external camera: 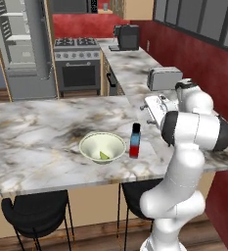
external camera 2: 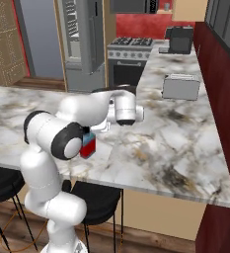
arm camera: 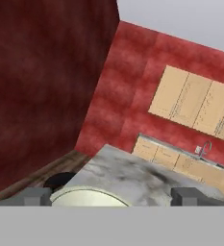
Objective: There is a bowl on the dining counter. Grab a lemon wedge from the fridge and place it in the bowl. Then get the liquor bottle and glass cup from the cabinet and place them next to the bowl.
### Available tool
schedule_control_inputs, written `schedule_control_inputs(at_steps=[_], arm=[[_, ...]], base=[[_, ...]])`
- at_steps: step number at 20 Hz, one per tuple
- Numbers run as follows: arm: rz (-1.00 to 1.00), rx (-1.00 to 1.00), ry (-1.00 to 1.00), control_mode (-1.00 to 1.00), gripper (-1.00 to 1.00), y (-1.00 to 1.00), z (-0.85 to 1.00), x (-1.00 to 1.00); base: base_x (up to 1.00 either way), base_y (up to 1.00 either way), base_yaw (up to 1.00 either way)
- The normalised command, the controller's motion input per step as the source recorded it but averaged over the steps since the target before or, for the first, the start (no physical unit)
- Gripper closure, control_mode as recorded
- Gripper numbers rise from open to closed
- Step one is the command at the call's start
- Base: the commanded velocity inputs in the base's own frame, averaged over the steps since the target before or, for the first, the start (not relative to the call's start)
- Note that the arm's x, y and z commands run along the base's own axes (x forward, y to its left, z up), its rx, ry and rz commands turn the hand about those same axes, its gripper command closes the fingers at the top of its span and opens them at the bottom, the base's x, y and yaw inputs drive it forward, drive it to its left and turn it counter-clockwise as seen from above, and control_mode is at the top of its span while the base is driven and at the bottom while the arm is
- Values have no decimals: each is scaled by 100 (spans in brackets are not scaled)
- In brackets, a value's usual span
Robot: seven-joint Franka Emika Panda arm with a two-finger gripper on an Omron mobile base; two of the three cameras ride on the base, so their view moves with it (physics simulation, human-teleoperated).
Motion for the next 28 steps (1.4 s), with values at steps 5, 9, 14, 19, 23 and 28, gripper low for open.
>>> schedule_control_inputs(at_steps=[5,9,14,19,23,28], arm=[[-7,0,-11,-100,-100,18,64,-75],[-8,-2,-2,-100,-100,43,69,-71],[-12,-3,0,-100,-100,56,60,-67],[-20,-11,8,-100,-100,60,37,-62],[-27,-15,14,-100,-100,51,30,-66],[-36,-7,18,-100,-100,30,23,-76]], base=[[0,0,0],[0,0,0],[0,0,0],[0,0,0],[0,0,0],[0,0,0]])
